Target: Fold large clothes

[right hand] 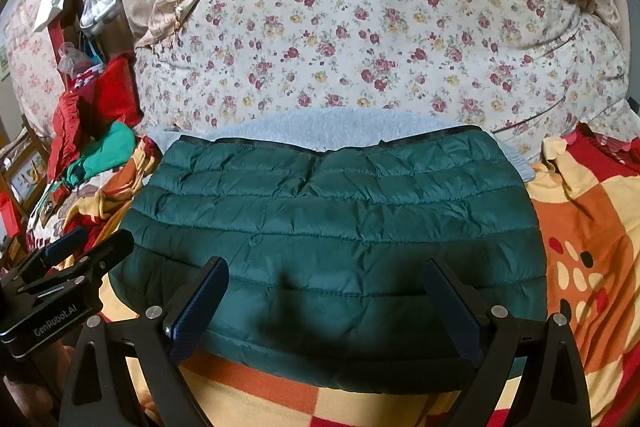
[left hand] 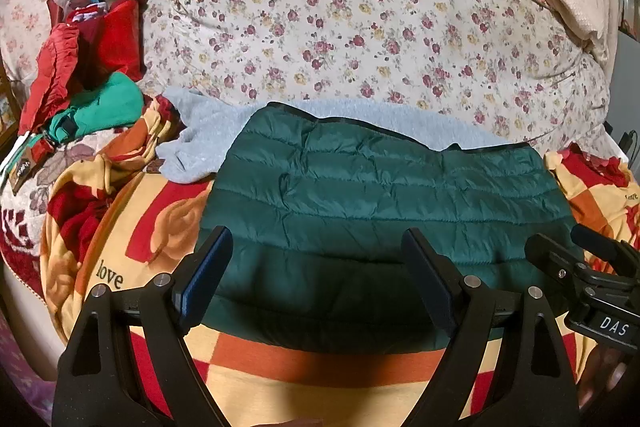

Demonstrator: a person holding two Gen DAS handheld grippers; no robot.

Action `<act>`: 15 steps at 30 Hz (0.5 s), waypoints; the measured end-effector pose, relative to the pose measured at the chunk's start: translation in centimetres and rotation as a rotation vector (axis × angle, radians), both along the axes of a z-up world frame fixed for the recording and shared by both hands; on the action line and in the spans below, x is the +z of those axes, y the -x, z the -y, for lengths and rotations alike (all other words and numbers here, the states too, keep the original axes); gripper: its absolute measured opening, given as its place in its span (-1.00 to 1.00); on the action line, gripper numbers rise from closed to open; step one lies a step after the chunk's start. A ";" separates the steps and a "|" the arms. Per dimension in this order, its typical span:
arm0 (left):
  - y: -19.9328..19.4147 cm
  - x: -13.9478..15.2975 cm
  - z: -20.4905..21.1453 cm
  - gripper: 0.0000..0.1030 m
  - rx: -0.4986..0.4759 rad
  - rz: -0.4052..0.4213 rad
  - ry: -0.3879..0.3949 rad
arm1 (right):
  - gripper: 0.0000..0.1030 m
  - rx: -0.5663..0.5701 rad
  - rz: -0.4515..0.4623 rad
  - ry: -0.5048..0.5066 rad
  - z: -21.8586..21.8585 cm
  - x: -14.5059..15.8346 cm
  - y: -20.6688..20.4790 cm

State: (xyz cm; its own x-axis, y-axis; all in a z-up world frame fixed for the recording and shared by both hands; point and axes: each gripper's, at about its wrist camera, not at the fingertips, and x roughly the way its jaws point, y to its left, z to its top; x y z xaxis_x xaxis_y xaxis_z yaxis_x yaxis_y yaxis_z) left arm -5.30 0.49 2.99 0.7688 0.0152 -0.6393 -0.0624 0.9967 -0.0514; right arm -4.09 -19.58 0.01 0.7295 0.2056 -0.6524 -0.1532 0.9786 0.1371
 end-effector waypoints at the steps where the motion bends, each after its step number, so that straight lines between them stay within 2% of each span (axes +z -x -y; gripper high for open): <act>1: 0.0 -0.2 0.1 0.68 0.000 -0.002 0.000 | 0.88 0.000 0.001 0.001 0.0 0.0 0.0; 15: -0.7 -0.7 -0.2 0.68 -0.005 -0.022 0.003 | 0.88 0.006 -0.013 0.003 0.0 -0.3 -0.6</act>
State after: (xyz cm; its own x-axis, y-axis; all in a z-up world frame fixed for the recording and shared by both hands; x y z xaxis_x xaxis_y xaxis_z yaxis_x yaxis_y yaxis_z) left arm -4.56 0.64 2.30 0.7545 0.0094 -0.6562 -0.0587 0.9969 -0.0532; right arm -3.47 -19.60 -0.33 0.7201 0.2075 -0.6621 -0.1571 0.9782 0.1357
